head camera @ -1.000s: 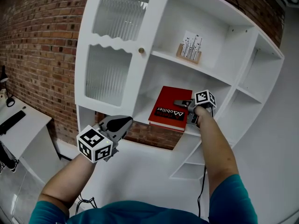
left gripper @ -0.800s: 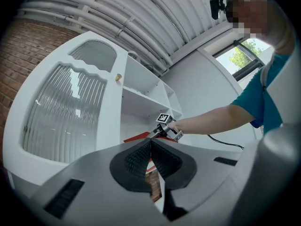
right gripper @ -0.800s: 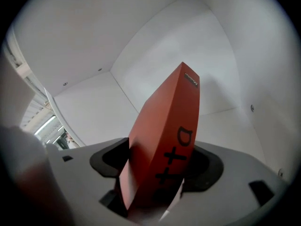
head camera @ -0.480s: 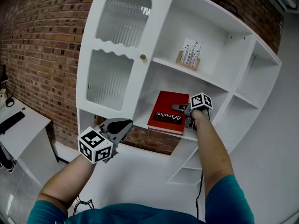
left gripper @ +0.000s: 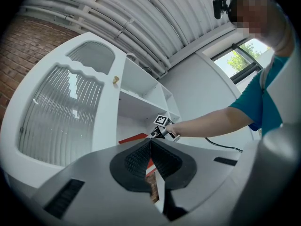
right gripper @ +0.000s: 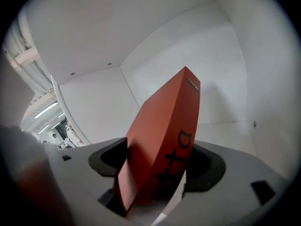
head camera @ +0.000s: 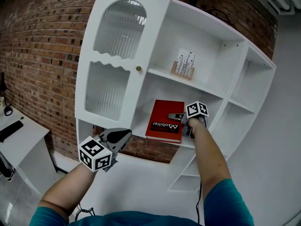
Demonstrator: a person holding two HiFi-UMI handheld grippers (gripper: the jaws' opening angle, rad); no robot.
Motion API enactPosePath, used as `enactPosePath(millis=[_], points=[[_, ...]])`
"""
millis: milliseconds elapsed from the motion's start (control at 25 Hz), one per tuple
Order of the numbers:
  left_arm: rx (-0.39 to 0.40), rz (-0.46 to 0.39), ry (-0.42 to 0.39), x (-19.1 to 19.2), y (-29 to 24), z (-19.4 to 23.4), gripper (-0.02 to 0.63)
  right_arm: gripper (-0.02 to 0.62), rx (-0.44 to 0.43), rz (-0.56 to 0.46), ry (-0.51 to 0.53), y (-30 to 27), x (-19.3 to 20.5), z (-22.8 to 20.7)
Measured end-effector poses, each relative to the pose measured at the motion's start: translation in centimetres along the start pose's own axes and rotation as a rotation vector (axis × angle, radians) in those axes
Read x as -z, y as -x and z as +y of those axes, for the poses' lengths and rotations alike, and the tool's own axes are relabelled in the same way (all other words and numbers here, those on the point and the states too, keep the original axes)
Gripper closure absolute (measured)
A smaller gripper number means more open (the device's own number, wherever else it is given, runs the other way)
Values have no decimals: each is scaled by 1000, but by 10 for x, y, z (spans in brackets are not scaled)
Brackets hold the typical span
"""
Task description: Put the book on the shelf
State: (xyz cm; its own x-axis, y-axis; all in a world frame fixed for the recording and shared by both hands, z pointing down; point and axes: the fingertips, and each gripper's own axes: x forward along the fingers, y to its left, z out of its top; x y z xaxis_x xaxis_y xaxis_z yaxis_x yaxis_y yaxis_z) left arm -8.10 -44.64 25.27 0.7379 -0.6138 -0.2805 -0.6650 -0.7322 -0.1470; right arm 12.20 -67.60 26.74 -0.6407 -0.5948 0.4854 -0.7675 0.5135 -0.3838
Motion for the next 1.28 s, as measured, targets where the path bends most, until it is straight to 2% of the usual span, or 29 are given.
enactPosePath(millis=[120,400,600,760,920,1120,1280], points=[[0,11,13,5,1,1,589,273,2,36,-2,0,4,-2],[-2,39,37,12,-1,-2,589,272,76,126,-63,1,5,-14],[7,31,64,11,4,-2,589,272,169,182,-33,8,-9,-13],[-8,29,102,16,11,5,589,273,248,100,-23,19,-34,-12],[-8,29,130,23,16,10,589,273,202,11,-67,24,-44,-7],[-4,23,135,25,16,12,589,275,243,-29,-4,25,-49,-11],[1,28,125,23,8,11,589,275,189,-45,13,21,-45,0]])
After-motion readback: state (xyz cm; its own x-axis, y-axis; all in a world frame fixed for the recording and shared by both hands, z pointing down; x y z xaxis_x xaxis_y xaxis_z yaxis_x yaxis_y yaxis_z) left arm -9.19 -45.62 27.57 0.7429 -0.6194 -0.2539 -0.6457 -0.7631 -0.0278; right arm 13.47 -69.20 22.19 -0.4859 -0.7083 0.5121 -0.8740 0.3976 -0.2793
